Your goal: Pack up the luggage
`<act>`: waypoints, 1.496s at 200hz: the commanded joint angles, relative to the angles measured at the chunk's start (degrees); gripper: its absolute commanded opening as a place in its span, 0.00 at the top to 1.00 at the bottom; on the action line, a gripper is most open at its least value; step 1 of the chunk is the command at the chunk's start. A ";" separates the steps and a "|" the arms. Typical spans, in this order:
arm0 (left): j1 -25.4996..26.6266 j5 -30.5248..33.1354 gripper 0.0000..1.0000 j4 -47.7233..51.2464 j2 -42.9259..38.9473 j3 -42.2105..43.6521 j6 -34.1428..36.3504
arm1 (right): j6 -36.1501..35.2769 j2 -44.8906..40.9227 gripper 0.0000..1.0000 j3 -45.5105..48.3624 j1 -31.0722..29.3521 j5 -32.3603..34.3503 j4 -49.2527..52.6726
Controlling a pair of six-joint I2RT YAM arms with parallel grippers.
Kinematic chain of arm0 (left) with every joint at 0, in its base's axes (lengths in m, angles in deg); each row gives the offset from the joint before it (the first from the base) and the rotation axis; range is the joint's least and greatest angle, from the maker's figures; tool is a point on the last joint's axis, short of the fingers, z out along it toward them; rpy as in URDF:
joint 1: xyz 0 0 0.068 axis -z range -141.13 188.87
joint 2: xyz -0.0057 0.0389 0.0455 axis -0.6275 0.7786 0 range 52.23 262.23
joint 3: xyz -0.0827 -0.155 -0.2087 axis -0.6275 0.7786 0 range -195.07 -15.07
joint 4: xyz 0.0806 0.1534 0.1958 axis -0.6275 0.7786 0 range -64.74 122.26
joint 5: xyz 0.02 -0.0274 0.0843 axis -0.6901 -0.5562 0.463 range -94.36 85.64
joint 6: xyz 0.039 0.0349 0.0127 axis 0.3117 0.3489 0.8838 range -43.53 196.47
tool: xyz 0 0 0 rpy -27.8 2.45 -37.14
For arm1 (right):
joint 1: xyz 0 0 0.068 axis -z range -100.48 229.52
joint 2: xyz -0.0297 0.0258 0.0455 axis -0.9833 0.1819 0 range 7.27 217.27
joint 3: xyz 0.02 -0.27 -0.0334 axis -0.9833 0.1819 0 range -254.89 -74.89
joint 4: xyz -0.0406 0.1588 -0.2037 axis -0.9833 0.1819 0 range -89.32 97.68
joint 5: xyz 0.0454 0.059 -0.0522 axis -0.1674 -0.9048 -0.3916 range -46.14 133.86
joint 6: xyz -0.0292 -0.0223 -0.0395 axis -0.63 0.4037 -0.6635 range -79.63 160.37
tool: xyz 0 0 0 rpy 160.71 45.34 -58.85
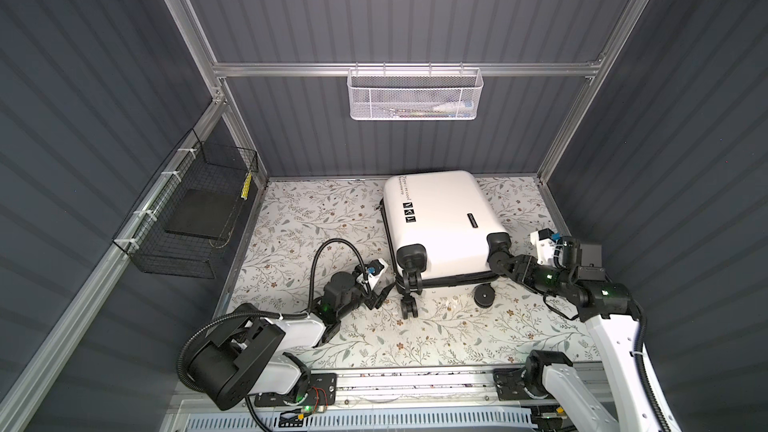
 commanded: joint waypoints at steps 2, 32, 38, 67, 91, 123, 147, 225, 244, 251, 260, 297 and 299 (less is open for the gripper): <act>0.43 -0.69 0.25 0.63 -1.11 -1.45 1.57 | 2.22 -1.83 1.00 0.41 -2.10 -0.11 0.77; 0.43 -0.44 0.29 2.16 -1.95 -2.00 2.37 | 2.72 -2.48 1.00 1.37 -2.83 0.52 0.60; 0.43 -0.28 0.30 2.21 -2.07 -1.97 2.55 | 2.80 -2.45 1.00 1.77 -2.83 0.44 0.43; 0.43 -0.32 0.36 3.88 -2.72 -2.82 3.60 | 3.83 -2.70 1.00 4.97 -3.01 -0.30 -1.14; 0.43 -0.84 0.41 4.08 -3.60 -2.70 3.15 | 3.62 -2.69 1.00 6.19 -3.01 0.24 -1.58; 0.43 -0.16 0.38 0.83 -4.58 -1.35 0.39 | 3.57 -2.24 1.00 6.63 -3.03 0.62 -2.25; 0.43 1.46 0.38 -0.16 -4.89 -1.40 -0.58 | 3.29 -2.23 1.00 6.52 -3.01 0.86 -2.10; 0.43 -2.24 0.52 1.50 -1.80 -3.49 1.32 | 3.37 -2.33 1.00 6.31 -3.01 1.51 -1.87; 0.43 -2.23 0.58 2.72 -2.32 -3.38 1.75 | 3.33 -2.23 1.00 6.32 -3.02 1.56 -1.98; 0.43 -2.28 0.59 3.36 -2.65 -3.31 1.97 | 3.28 -2.15 1.00 6.30 -3.01 1.56 -1.93; 0.42 -2.24 0.59 3.76 -3.10 -3.21 2.10 | 3.26 -2.11 1.00 6.27 -3.01 1.56 -1.94; 0.39 -1.83 0.57 5.55 -4.79 -2.34 4.28 | 3.05 -2.06 1.00 6.41 -3.03 1.83 -2.05; 0.42 -1.83 0.57 5.55 -4.82 -2.24 4.30 | 3.09 -2.02 1.00 6.48 -3.08 1.83 -2.07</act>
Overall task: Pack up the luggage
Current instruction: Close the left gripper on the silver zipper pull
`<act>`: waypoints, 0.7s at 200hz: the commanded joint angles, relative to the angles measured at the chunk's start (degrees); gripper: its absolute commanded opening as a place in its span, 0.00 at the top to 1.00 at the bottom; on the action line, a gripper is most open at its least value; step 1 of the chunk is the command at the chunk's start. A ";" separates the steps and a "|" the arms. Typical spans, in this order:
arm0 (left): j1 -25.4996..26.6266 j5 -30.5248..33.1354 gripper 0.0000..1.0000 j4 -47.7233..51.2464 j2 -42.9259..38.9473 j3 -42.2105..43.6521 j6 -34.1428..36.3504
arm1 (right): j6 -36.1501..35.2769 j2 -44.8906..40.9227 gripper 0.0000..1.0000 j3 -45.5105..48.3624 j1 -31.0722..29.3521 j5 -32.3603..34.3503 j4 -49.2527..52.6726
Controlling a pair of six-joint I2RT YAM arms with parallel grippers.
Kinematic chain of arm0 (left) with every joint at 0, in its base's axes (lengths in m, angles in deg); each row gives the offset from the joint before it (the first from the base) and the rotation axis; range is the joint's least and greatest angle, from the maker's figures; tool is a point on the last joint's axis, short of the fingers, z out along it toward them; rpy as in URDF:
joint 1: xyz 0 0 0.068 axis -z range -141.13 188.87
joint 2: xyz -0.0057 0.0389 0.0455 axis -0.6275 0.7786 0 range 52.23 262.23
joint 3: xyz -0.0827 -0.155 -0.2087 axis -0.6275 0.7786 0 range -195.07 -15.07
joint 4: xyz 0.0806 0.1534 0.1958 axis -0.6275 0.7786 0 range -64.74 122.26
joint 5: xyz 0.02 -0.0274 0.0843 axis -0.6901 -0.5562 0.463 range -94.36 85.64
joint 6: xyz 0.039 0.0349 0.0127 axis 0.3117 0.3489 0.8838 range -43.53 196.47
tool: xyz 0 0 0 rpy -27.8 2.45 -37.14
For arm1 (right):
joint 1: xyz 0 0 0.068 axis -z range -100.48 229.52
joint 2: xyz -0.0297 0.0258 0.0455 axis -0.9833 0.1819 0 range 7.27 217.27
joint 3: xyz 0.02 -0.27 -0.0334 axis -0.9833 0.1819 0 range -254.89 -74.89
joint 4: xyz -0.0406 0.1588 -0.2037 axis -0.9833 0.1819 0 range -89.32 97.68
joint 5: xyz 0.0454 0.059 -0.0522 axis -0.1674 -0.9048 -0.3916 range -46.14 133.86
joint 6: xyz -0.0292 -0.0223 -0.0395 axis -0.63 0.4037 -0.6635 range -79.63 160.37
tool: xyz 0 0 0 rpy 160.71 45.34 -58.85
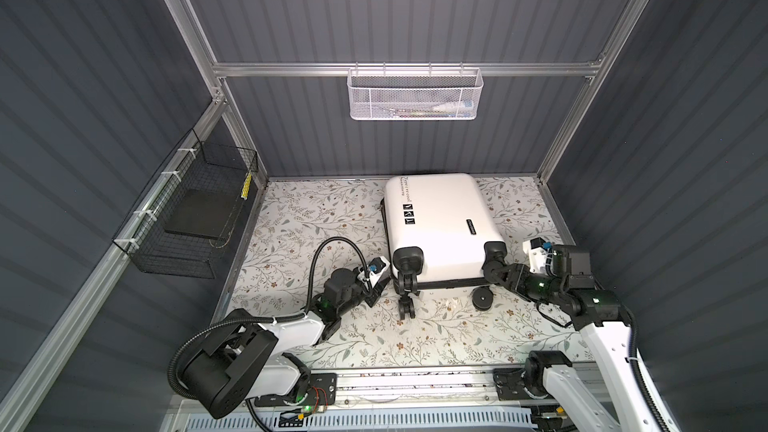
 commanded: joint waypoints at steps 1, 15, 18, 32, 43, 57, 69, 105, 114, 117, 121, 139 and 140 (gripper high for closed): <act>0.43 -1.17 0.57 0.85 -1.71 -0.29 2.27 | 0.61 0.00 1.00 0.57 -0.29 0.12 1.03; 0.42 -0.97 0.57 0.59 -1.99 0.06 2.57 | 0.66 0.14 1.00 0.77 -0.27 0.05 0.91; 0.43 -0.99 0.58 0.59 -2.00 0.06 2.63 | 0.63 0.12 1.00 0.84 -0.27 0.03 0.92; 0.43 -1.25 0.60 0.58 -2.01 0.00 3.15 | 0.75 0.16 1.00 0.87 -0.28 0.03 0.79; 0.43 -1.56 0.62 0.74 -1.84 -0.24 3.68 | 0.67 0.16 1.00 0.93 -0.27 0.12 0.85; 0.44 -1.93 0.66 1.37 -1.51 -0.76 4.31 | 0.65 0.15 1.00 0.84 -0.29 0.12 0.95; 0.41 -2.29 0.67 1.59 -1.33 -0.90 4.60 | 0.71 0.16 1.00 0.81 -0.27 0.14 0.99; 0.50 -2.48 0.72 1.77 -0.87 -0.92 4.87 | 0.75 0.22 1.00 0.77 -0.34 0.12 1.02; 0.52 -2.62 0.73 1.90 -0.87 -0.99 4.79 | 0.67 0.19 1.00 0.76 -0.29 0.12 1.00; 0.52 -2.55 0.73 1.86 -0.79 -0.99 4.74 | 0.61 0.22 1.00 0.75 -0.28 0.12 1.00; 0.52 -2.54 0.73 1.90 -0.74 -1.02 4.74 | 0.61 0.18 1.00 0.75 -0.27 0.12 1.01; 0.52 -2.67 0.75 1.65 -0.46 -1.00 4.69 | 0.60 0.15 1.00 0.72 -0.27 0.21 1.04; 0.52 -2.67 0.75 1.65 -0.44 -1.00 4.69 | 0.60 0.15 1.00 0.75 -0.32 0.21 1.06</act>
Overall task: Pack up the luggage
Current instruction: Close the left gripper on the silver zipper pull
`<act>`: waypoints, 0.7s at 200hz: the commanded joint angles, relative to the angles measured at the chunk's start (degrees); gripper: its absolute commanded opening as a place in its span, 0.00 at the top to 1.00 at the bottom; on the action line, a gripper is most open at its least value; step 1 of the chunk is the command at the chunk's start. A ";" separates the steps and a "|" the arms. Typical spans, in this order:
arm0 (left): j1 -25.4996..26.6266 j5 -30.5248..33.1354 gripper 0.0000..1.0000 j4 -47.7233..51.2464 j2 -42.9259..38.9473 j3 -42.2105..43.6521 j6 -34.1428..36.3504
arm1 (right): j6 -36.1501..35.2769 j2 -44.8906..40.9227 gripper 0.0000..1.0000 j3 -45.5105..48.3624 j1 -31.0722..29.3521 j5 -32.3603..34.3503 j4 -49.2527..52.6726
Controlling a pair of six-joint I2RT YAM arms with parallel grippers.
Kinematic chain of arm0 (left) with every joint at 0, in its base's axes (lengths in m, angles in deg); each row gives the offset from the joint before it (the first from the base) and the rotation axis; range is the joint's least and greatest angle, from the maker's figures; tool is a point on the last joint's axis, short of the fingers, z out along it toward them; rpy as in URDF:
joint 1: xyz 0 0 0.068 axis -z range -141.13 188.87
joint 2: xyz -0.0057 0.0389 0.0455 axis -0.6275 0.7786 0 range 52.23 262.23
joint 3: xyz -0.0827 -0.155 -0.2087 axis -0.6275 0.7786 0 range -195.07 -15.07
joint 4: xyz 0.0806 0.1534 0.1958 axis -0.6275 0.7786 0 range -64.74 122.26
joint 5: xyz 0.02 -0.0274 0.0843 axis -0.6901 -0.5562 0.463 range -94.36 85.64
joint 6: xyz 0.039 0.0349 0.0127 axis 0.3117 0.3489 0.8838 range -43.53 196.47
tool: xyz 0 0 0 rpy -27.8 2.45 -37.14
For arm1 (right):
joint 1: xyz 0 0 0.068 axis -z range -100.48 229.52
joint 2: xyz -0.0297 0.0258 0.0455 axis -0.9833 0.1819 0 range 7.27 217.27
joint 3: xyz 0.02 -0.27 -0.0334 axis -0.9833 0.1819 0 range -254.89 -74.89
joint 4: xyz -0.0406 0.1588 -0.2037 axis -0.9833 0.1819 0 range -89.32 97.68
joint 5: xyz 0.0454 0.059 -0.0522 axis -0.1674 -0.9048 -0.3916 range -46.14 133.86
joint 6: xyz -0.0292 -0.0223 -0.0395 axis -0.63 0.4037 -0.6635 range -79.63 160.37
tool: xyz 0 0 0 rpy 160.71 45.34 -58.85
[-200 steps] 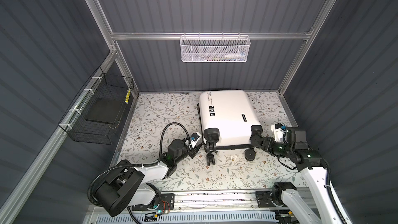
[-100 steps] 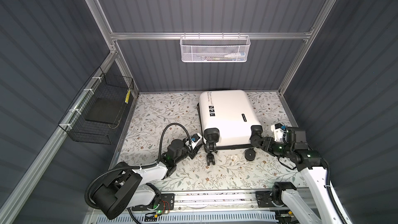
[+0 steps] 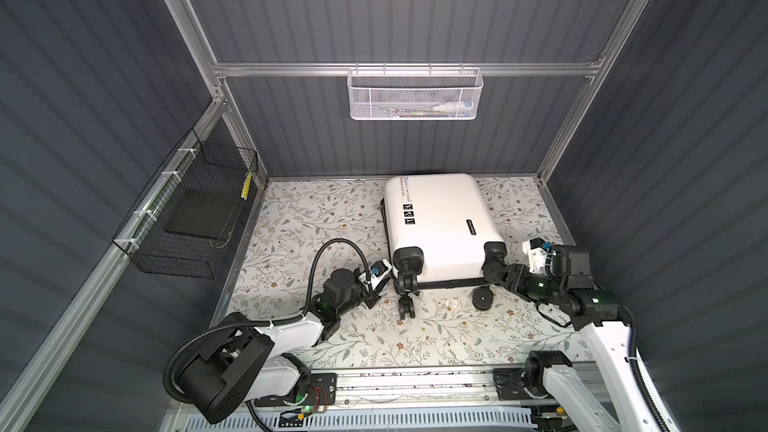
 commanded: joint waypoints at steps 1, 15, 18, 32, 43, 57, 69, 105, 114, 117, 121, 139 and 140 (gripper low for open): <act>0.22 -1.20 0.75 0.16 0.64 -1.00 1.13 | 0.71 0.15 1.00 0.43 -0.25 0.14 1.31; 0.26 -1.40 0.77 0.15 0.89 -1.17 0.95 | 0.75 0.11 1.00 0.42 -0.30 0.14 1.30; 0.26 -1.35 0.77 0.03 0.95 -1.16 0.90 | 0.68 0.16 1.00 0.40 -0.26 0.14 1.39; 0.34 -1.40 0.80 -0.28 1.17 -1.30 0.87 | 0.70 0.17 1.00 0.41 -0.23 0.14 1.36; 0.35 -1.27 0.83 -0.13 1.34 -1.59 0.82 | 0.68 0.12 1.00 0.44 -0.23 0.14 1.39; 0.30 -1.26 0.86 0.40 1.35 -1.95 0.92 | 0.67 0.11 1.00 0.35 -0.23 0.23 1.50; 0.35 -1.07 0.88 0.51 1.37 -2.00 0.92 | 0.65 0.10 1.00 0.25 -0.28 0.23 1.54; 0.35 -0.88 0.93 0.42 1.17 -2.18 0.43 | 0.66 0.12 1.00 0.34 -0.23 0.23 1.49; 0.35 -0.84 0.95 0.57 1.02 -2.20 0.26 | 0.61 0.17 1.00 0.33 -0.27 0.23 1.46; 0.35 -0.82 0.97 0.63 0.95 -2.20 0.24 | 0.62 0.15 1.00 0.31 -0.24 0.23 1.46; 0.35 -0.79 0.98 0.73 0.87 -2.22 0.15 | 0.66 0.11 1.00 0.31 -0.24 0.23 1.51; 0.35 -0.63 1.00 1.79 -0.18 -2.05 -0.58 | 0.68 0.11 1.00 0.31 -0.23 0.16 1.54; 0.35 -0.58 1.00 1.85 -0.25 -2.01 -0.65 | 0.72 0.15 1.00 0.36 -0.28 0.20 1.50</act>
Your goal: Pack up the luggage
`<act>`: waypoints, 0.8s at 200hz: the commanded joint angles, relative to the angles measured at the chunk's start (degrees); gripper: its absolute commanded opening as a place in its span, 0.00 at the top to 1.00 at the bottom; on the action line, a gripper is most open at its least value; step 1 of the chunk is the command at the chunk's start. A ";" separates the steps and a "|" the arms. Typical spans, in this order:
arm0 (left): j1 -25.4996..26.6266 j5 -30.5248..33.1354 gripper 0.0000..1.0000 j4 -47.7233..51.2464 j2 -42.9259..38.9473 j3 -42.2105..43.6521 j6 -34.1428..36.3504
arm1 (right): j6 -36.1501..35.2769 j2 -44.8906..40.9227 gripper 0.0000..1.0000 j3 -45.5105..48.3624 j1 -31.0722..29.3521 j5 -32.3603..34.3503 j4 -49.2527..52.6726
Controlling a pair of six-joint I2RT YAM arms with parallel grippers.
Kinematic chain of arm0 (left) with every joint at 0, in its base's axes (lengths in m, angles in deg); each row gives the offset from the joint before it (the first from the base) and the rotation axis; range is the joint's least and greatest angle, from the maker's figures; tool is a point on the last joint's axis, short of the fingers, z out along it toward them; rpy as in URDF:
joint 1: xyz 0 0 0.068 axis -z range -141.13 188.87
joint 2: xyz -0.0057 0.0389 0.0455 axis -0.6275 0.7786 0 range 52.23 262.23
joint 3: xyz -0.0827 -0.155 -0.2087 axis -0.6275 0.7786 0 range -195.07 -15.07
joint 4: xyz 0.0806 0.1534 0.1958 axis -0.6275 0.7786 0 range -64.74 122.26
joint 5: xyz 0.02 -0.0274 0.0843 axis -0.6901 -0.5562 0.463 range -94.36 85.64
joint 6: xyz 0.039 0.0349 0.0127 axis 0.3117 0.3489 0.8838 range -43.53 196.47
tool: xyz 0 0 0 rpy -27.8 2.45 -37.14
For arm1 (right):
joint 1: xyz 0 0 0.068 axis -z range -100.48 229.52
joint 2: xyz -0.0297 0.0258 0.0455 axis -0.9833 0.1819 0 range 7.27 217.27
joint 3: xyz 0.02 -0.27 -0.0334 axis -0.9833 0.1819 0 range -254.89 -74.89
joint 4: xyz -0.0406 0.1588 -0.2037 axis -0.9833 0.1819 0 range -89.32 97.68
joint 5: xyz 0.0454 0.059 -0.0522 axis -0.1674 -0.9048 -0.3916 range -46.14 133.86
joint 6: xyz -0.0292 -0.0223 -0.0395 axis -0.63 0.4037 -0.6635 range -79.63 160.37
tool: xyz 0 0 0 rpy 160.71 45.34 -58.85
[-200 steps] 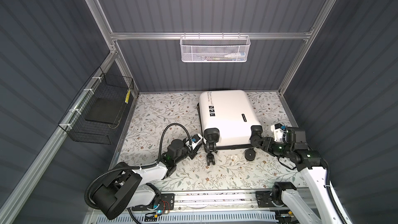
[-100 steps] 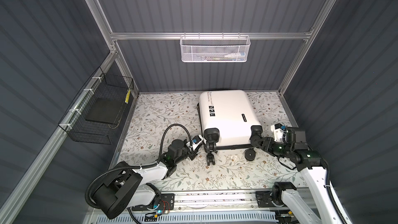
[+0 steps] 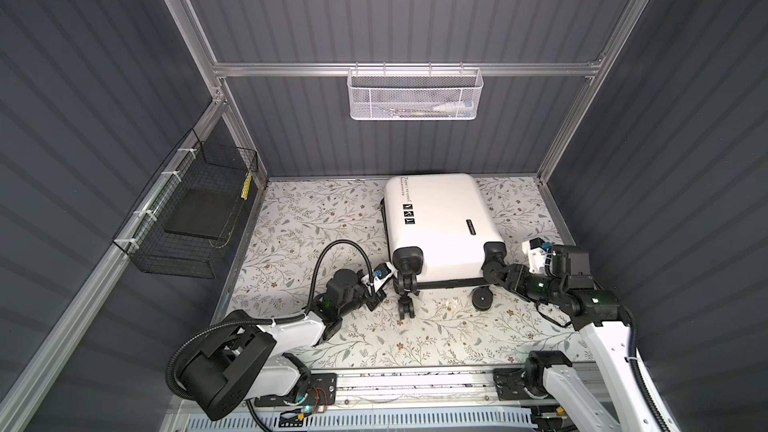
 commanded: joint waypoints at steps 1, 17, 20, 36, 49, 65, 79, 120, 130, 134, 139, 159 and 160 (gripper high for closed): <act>-0.02 0.31 1.00 0.53 -1.23 -1.37 -1.03 | 0.69 0.10 1.00 0.38 -0.19 0.17 1.50; -0.02 0.72 1.00 0.77 -2.98 -0.59 -2.42 | 0.92 0.09 1.00 0.44 -0.17 0.10 1.43; -0.02 0.79 1.00 0.84 -3.38 -0.41 -2.63 | 0.93 0.04 1.00 0.46 -0.21 0.06 1.35; 0.06 1.48 1.00 1.56 -5.89 0.56 -3.52 | 1.10 -0.05 1.00 0.63 -0.21 0.06 1.24; 0.29 1.70 1.00 2.86 -7.83 1.01 -4.02 | 1.11 -0.18 1.00 0.66 -0.17 0.14 1.23; 0.62 1.54 1.00 4.73 -9.73 1.40 -4.03 | 1.35 -0.07 1.00 0.77 -0.19 0.19 1.07; 1.09 1.45 1.00 6.32 -10.79 1.42 -4.26 | 1.48 -0.03 1.00 0.95 -0.17 0.12 0.78; 4.70 2.55 1.00 9.29 -12.92 1.55 -4.47 | 2.15 0.04 1.00 1.29 -0.17 -0.21 0.16; 5.69 2.97 1.00 10.30 -13.18 1.51 -4.12 | 2.23 0.04 1.00 1.42 -0.19 -0.30 0.06; 6.11 3.08 1.00 10.73 -13.26 1.44 -4.00 | 2.28 0.00 1.00 1.45 -0.17 -0.30 0.06; 6.60 3.19 1.00 11.23 -13.38 1.28 -3.76 | 2.29 0.04 1.00 1.54 -0.23 -0.32 0.06; 8.44 3.67 1.00 12.28 -14.42 1.35 -3.62 | 2.40 0.00 1.00 1.63 -0.17 -0.38 -0.12; 8.56 3.70 1.00 12.33 -14.50 1.38 -3.59 | 2.40 0.02 1.00 1.59 -0.21 -0.38 -0.16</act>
